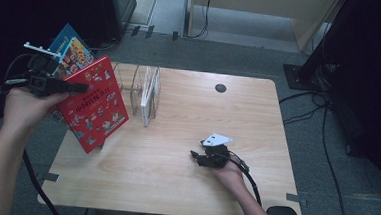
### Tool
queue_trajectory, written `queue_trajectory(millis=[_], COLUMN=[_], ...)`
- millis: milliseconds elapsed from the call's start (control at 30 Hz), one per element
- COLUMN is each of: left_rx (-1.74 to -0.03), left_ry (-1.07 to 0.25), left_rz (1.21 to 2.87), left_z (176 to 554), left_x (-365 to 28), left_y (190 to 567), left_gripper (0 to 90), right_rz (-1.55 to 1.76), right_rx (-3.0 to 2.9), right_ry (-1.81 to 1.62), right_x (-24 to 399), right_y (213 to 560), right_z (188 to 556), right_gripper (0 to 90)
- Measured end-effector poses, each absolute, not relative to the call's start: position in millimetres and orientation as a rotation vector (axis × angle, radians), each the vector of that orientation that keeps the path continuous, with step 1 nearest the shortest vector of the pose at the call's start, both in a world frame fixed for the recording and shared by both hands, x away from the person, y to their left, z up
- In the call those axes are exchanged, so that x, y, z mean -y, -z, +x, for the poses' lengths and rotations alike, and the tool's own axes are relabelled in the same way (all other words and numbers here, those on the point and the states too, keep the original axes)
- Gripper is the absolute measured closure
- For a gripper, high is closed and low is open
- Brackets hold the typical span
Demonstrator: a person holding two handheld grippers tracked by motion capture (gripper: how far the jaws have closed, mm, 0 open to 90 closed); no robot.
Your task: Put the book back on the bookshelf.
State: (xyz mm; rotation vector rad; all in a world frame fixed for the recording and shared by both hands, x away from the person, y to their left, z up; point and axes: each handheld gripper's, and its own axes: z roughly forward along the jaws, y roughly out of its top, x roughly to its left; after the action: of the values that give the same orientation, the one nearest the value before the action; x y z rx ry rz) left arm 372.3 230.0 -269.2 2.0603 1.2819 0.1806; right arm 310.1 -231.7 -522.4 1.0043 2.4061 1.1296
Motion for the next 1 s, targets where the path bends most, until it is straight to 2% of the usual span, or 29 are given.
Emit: queue_trajectory(millis=[1000], left_rx=[-1.393], left_ry=[-0.244], left_rz=[2.011], left_z=[429], left_x=[-206], left_y=[300], left_gripper=[79.9], right_rz=[1.005], right_rx=[-2.406], right_ry=[-1.129], right_x=[232], right_y=[522], right_z=[310], right_gripper=[41.3])
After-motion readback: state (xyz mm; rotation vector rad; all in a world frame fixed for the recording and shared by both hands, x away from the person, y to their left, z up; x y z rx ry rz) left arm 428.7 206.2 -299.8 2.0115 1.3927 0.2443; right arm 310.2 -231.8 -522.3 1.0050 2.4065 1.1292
